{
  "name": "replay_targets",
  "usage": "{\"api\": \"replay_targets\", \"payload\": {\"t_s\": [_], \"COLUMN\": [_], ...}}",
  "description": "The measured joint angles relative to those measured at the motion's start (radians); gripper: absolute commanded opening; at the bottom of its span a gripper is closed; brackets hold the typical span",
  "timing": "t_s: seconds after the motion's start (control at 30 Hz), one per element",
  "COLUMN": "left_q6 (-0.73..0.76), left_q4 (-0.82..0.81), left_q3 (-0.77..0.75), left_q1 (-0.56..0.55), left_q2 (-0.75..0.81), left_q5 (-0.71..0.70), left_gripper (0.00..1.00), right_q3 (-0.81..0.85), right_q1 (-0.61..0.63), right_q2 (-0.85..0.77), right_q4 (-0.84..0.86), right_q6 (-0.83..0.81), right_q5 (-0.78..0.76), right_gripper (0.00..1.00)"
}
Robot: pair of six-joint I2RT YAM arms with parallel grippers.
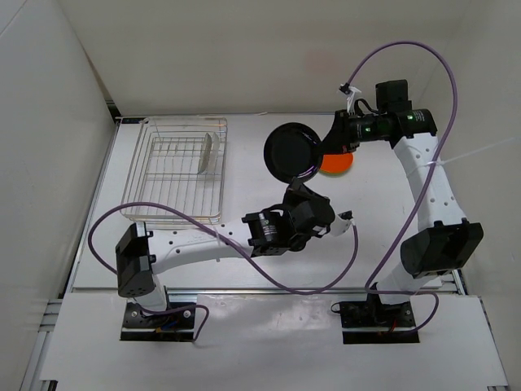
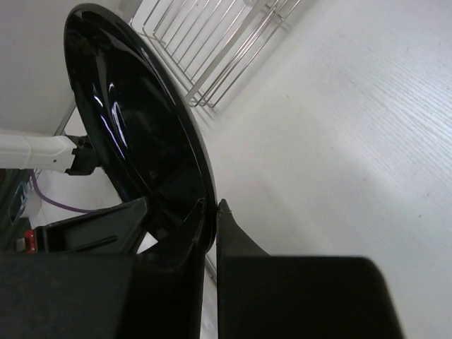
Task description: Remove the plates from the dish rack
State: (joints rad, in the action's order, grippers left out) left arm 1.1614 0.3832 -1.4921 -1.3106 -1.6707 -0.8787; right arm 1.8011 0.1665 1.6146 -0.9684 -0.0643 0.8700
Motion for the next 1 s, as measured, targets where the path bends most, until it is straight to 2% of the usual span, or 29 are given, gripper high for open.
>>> {"api": "replay_targets", "payload": {"t_s": [0.17,0.23,0.27,0.43,0.47,0.5,0.63,0.73,0.87,1.0], "left_q6": [-0.018,-0.029,-0.035,-0.111,-0.126,-0.135,-0.169,-0.209,-0.282,-0.386], "left_q4": [-0.014,-0.014,-0.01,0.068,0.089,0.106,0.154,0.23,0.284,0.332], "left_q3": [0.0,-0.001,-0.002,-0.041,-0.048,-0.05,0.003,0.011,-0.048,-0.194], "left_q1": [0.005,0.012,0.016,0.046,0.053,0.058,0.097,0.168,0.329,0.565], "left_q2": [-0.007,-0.009,-0.009,-0.01,-0.01,-0.01,-0.001,-0.001,-0.001,-0.003], "left_q5": [0.0,0.007,0.014,0.037,0.042,0.047,0.055,0.086,0.141,0.218], "left_gripper": [0.11,0.27,0.45,0.79,0.93,1.0,1.0,1.0,1.0,1.0], "right_q3": [-0.013,-0.017,-0.018,-0.031,-0.03,-0.029,-0.006,0.027,0.073,0.122], "right_q1": [-0.001,0.0,0.002,0.01,0.002,-0.007,-0.062,-0.114,-0.184,-0.227], "right_q2": [-0.021,-0.021,-0.021,-0.019,-0.013,-0.005,0.072,0.172,0.322,0.427], "right_q4": [0.014,0.026,0.032,0.062,0.07,0.079,0.127,0.157,0.179,0.181], "right_q6": [0.031,0.044,0.058,0.085,0.093,0.105,0.147,0.17,0.192,0.196], "right_q5": [-0.025,-0.037,-0.045,-0.159,-0.182,-0.2,-0.321,-0.391,-0.449,-0.504], "right_gripper": [0.0,0.0,0.0,0.0,0.0,0.0,0.0,0.0,0.0,0.0]}}
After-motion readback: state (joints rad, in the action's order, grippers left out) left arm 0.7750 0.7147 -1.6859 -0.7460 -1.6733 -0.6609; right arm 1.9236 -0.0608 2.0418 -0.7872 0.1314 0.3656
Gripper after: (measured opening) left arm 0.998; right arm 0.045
